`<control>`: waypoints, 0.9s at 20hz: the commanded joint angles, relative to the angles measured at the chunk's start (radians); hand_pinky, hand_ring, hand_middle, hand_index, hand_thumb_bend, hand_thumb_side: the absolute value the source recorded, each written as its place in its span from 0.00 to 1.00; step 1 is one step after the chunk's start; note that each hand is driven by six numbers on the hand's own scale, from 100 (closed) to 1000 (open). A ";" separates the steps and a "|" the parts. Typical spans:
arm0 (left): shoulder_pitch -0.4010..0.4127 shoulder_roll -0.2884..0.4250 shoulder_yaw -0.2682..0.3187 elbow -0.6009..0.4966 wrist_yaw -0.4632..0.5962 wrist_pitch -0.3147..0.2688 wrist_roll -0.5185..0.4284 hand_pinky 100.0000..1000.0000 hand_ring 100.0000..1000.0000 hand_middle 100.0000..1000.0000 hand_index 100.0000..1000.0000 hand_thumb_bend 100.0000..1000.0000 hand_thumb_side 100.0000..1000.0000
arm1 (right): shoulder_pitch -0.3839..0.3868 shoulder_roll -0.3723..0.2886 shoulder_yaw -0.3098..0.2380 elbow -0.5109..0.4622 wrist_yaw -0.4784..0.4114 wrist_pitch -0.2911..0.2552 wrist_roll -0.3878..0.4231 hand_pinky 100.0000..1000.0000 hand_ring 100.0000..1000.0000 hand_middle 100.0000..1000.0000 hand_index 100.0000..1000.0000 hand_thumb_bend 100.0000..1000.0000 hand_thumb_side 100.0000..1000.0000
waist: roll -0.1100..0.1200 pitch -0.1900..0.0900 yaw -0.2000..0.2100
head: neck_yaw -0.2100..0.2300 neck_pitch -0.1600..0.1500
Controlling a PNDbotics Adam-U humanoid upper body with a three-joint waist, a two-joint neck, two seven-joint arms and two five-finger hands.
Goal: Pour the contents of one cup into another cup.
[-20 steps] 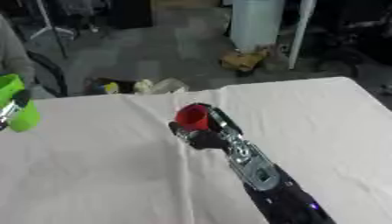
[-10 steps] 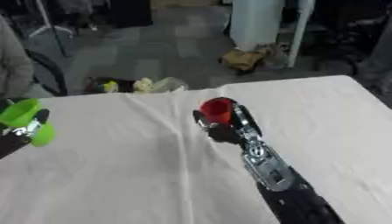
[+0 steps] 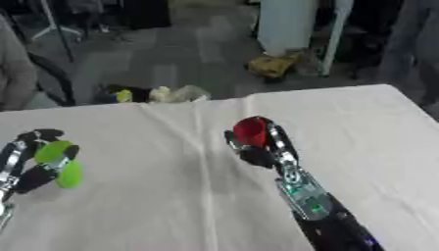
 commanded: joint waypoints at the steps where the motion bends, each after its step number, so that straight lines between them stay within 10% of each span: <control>1: 0.000 0.006 -0.016 -0.002 -0.018 -0.020 0.008 0.42 0.41 0.52 0.73 0.48 0.46 | -0.008 -0.004 -0.005 0.002 0.022 -0.006 -0.001 0.49 0.46 0.29 0.47 0.00 0.24 | -0.002 -0.010 -0.001 | 0.000 -0.003; 18: 0.073 0.019 -0.026 -0.178 0.038 -0.038 -0.018 0.48 0.49 0.61 0.76 0.78 0.51 | 0.016 0.011 0.009 0.021 0.080 -0.057 0.020 0.55 0.61 0.39 0.56 0.05 0.37 | 0.001 -0.010 -0.002 | -0.007 -0.004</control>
